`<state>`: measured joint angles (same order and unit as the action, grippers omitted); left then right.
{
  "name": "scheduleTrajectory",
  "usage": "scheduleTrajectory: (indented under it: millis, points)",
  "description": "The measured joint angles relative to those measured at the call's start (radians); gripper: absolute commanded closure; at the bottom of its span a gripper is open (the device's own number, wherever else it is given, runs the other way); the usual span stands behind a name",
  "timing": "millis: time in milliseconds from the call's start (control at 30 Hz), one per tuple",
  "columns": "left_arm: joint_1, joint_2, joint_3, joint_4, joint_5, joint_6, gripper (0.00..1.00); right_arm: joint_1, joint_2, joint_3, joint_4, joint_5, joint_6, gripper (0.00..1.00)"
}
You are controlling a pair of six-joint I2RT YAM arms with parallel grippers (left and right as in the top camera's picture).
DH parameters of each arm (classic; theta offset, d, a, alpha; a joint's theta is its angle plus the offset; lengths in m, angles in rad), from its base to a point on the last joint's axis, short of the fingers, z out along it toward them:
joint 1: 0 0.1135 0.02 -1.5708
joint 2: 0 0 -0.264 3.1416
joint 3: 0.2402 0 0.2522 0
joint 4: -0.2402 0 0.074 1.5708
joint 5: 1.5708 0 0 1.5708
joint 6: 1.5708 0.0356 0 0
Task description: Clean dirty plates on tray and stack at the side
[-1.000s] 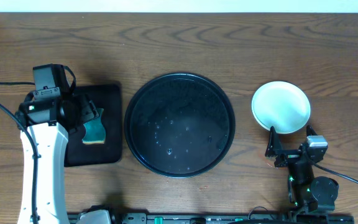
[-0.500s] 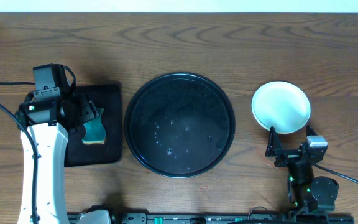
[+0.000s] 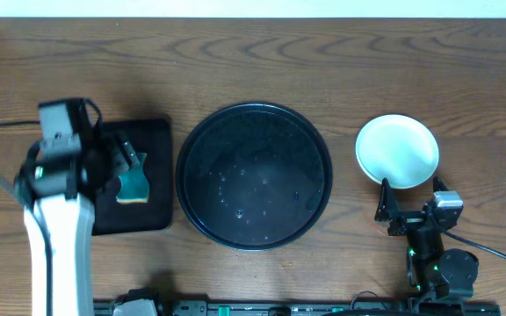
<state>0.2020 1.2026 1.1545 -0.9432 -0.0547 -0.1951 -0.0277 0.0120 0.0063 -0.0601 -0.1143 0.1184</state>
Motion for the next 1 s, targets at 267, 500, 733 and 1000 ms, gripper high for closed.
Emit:
scheduleTrajectory:
  millis: [267,500,733,1000]
  points:
    - [-0.082,-0.368,-0.237,0.342,-0.017,-0.015,0.08,0.000,0.000,0.000,0.000,0.003,0.000,0.01]
    - [-0.190,-0.651,-0.614,0.729,-0.004,0.093,0.08,0.000,0.000,0.000,-0.002,0.003,0.000,0.01]
    - [-0.200,-0.895,-0.917,0.893,0.019,0.195,0.08,0.000,0.000,0.000,-0.001,0.003,0.000,0.01]
    - [-0.200,-1.077,-1.094,0.899,0.023,0.233,0.08,0.000,0.000,0.000,-0.002,0.003,0.000,0.01]
